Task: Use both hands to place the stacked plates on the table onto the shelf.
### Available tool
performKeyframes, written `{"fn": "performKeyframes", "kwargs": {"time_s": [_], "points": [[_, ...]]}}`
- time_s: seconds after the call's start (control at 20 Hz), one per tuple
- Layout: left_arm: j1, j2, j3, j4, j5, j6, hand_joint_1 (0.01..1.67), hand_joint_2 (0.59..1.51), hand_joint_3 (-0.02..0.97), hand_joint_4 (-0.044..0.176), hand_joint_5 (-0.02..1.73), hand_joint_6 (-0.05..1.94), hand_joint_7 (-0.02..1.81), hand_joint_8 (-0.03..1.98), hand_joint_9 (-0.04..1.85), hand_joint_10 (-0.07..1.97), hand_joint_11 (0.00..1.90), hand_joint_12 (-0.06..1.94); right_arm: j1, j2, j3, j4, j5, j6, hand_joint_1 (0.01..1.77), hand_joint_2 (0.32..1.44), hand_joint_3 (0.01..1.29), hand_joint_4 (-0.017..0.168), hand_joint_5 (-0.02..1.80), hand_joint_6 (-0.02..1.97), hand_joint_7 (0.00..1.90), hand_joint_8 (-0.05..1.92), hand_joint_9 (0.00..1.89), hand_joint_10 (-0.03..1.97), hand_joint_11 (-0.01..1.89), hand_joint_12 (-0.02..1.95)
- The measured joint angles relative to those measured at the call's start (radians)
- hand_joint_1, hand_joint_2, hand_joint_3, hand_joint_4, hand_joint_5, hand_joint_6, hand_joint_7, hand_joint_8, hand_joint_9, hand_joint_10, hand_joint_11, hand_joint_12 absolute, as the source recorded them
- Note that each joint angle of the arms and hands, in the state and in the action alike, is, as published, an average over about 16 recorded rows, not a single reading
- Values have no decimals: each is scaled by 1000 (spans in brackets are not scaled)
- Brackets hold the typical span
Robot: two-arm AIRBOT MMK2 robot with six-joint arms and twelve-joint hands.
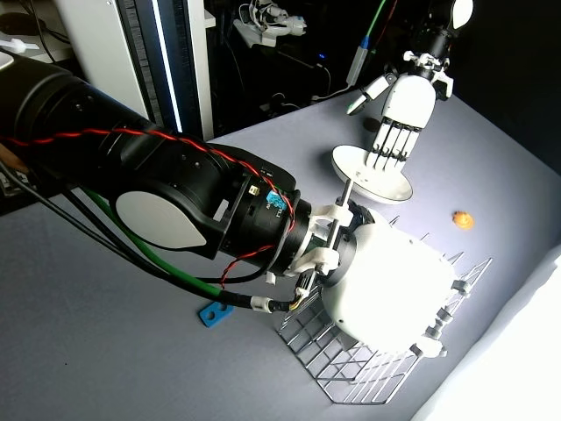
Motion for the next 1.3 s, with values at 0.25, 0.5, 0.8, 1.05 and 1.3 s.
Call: {"fn": "performKeyframes", "kwargs": {"time_s": [0.25, 0.5, 0.8, 1.05, 1.3], "points": [[-44, 4, 18, 14, -25, 22, 20, 1125, 11, -3, 44, 12, 53, -5, 9, -25, 35, 102, 9, 12, -22, -12, 8, -22, 946, 1150, 11, -3, 594, 168, 736, 21, 632, 243, 175, 1319], [-86, 7, 33, 26, -57, 47, 20, 1127, 11, 0, 40, 17, 53, -2, 16, -9, 25, 52, 26, 30, -49, -53, 36, -64, 806, 1159, 11, -3, 431, 65, 536, 11, 463, 136, 72, 1093], [-112, 4, 38, 34, -65, 64, 20, 1125, 10, 1, 40, 17, 50, -1, 24, 9, 19, 4, 50, 59, -114, -125, 114, -164, 715, 1090, 11, -3, 205, 38, 261, 11, 230, 54, 13, 595], [-103, -5, 34, 31, -51, 71, 20, 1123, 10, 2, 43, 17, 49, -1, 23, 8, 20, -5, 54, 87, -198, -194, 188, -274, 722, 1007, 11, -2, 66, 35, 85, 11, 78, 18, 12, 188], [-66, -20, 36, 21, -21, 70, 19, 1120, 10, -1, 34, 8, 46, -2, 19, 5, 20, -11, 24, 110, -300, -265, 254, -398, 775, 931, 10, -1, 18, 35, 19, 11, 16, 10, 15, 1]]}}
